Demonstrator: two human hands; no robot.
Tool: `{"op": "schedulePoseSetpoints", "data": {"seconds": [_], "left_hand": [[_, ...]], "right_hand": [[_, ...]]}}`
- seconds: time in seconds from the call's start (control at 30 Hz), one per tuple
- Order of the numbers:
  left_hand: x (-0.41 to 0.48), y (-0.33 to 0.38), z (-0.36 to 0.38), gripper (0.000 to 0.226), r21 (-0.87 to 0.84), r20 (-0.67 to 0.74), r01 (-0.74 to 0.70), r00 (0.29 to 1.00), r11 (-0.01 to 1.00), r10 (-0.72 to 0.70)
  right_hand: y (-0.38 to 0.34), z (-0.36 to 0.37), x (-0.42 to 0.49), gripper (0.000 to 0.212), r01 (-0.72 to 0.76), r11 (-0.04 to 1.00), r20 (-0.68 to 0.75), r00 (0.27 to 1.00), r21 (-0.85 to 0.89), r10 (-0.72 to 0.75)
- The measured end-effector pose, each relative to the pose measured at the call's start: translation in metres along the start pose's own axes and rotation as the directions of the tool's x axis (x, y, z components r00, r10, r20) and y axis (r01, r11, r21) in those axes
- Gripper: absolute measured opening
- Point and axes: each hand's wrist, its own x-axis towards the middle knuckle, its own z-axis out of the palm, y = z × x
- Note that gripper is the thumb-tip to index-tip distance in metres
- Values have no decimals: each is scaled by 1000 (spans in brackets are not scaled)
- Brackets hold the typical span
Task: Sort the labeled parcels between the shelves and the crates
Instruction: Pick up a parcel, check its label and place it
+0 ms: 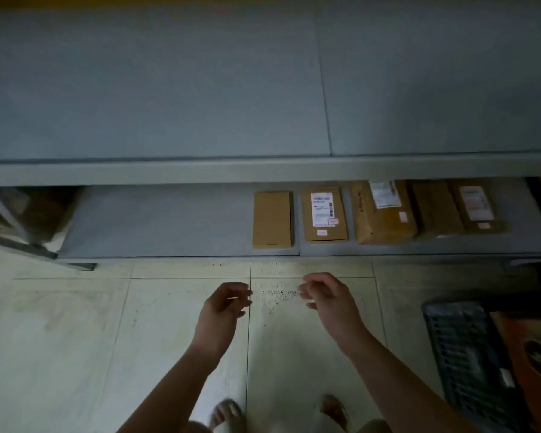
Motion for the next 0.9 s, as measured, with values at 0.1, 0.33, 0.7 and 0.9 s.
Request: {"op": "schedulePoseSetpoints", "data": {"seconds": [0.1, 0.33, 0.7, 0.9], "left_hand": [[81, -53, 11, 27, 4, -37, -41, 998, 999, 41], [202, -114, 42, 19, 111, -128, -119, 983, 987, 133], [273, -126, 65, 58, 275, 111, -176, 982, 945, 151], [278, -124, 71, 45, 178, 120, -180, 980, 967, 160]], "right_hand": [[51, 22, 74, 11, 70, 997, -46, 996, -24, -71], [125, 54, 186, 23, 105, 990, -72, 991, -92, -111], [122, 75, 243, 40, 17, 985, 22, 1000, -172, -14], [123, 75, 245, 70, 20, 975, 66, 998, -221, -5]]}}
